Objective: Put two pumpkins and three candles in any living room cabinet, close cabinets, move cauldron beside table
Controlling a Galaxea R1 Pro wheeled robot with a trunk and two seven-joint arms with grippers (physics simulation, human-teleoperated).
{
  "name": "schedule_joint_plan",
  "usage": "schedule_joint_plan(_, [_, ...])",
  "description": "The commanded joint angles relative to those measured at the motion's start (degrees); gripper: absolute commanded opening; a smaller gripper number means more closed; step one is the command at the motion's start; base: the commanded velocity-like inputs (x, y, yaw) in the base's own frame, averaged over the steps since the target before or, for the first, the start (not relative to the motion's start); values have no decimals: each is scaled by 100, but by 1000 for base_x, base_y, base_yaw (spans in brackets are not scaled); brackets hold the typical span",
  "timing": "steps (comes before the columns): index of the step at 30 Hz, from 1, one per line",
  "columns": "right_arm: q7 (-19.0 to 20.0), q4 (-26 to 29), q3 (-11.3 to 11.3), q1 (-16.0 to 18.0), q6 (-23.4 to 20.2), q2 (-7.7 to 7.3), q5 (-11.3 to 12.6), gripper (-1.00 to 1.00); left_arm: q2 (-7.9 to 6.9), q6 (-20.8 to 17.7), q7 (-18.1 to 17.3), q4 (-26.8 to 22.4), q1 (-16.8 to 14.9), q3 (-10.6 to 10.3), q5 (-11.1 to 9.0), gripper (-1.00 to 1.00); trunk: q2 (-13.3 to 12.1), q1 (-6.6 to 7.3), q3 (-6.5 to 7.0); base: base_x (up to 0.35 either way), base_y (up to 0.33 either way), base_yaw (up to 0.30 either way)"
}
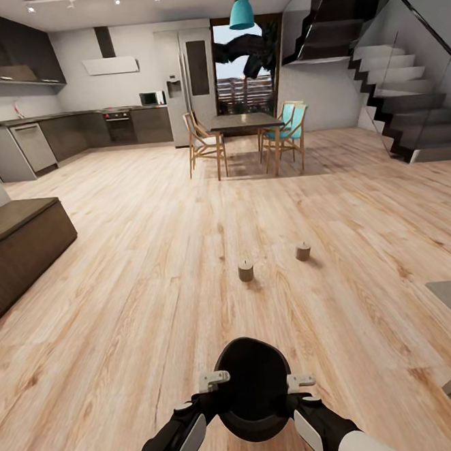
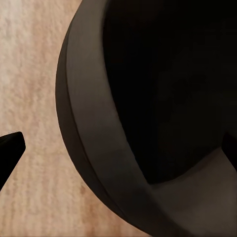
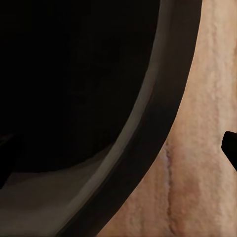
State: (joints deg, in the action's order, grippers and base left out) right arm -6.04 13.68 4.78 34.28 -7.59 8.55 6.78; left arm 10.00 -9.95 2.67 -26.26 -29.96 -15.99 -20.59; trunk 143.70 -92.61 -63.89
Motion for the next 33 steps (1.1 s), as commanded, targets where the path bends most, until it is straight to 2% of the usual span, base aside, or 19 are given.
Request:
schedule_joint_plan(1, [-36, 13, 49, 0, -32, -2, 60, 100, 0, -24, 26, -7, -1, -14, -32, 100, 2, 1, -5, 0, 0, 0])
schedule_joint_plan(3, [-37, 12, 49, 0, -32, -2, 60, 100, 0, -24, 26, -4, -1, -15, -32, 100, 2, 1, -5, 0, 0, 0])
schedule_joint_plan(10, [-32, 12, 49, 0, -24, -2, 60, 100, 0, -24, 30, -2, -1, -16, -32, 100, 11, -17, -160, 0, 0, 0])
schedule_joint_plan(28, [-30, 21, 49, 0, -13, -2, 70, 100, 0, -15, 23, -1, -1, -10, -39, 100, 11, -17, -160, 0, 0, 0])
schedule_joint_plan(33, [-29, 21, 49, 0, -9, -2, 176, 100, 0, -15, 23, 6, -1, -10, -41, 100, 11, -17, -160, 0, 0, 0])
